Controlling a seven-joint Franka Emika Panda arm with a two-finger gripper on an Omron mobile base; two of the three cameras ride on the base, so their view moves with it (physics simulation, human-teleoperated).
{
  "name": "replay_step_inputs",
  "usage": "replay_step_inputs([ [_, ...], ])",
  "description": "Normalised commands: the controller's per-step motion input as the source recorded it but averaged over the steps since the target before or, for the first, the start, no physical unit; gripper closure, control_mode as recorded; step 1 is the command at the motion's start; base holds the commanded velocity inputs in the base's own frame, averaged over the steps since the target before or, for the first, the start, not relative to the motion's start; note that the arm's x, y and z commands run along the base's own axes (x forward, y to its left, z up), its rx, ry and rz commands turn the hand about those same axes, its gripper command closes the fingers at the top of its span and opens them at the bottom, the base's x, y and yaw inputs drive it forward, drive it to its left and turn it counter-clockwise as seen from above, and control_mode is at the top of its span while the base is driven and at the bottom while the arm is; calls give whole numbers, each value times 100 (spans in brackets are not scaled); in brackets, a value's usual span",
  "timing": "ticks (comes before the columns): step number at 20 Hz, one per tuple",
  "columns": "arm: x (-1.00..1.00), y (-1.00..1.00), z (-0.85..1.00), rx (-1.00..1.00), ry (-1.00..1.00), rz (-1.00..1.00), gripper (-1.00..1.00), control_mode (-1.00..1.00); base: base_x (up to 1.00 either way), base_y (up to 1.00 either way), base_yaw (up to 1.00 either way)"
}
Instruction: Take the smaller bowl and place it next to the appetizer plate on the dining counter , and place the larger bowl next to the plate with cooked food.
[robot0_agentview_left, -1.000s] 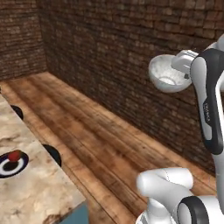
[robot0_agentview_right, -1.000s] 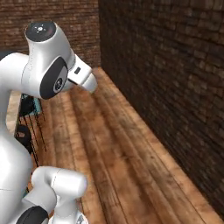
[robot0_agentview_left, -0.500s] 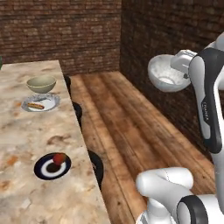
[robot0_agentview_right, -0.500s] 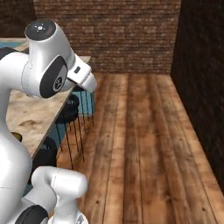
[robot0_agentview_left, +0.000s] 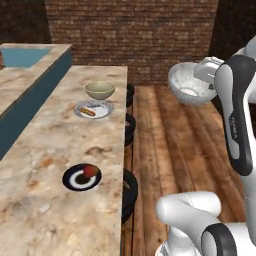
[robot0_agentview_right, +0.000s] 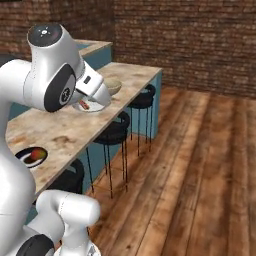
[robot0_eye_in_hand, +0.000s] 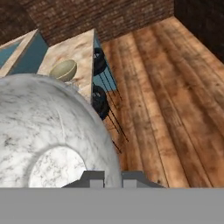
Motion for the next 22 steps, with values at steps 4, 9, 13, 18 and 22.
replay_step_inputs([
  [4, 0, 0, 0, 0, 0, 0, 100, 100, 9, -26, 54],
  [9, 0, 0, 0, 0, 0, 0, 100, 100, 20, -26, 56],
  [13, 0, 0, 0, 0, 0, 0, 100, 100, 35, -41, 67],
  [18, 0, 0, 0, 0, 0, 0, 100, 100, 47, -42, 74],
  [22, 0, 0, 0, 0, 0, 0, 100, 100, 44, -32, 72],
])
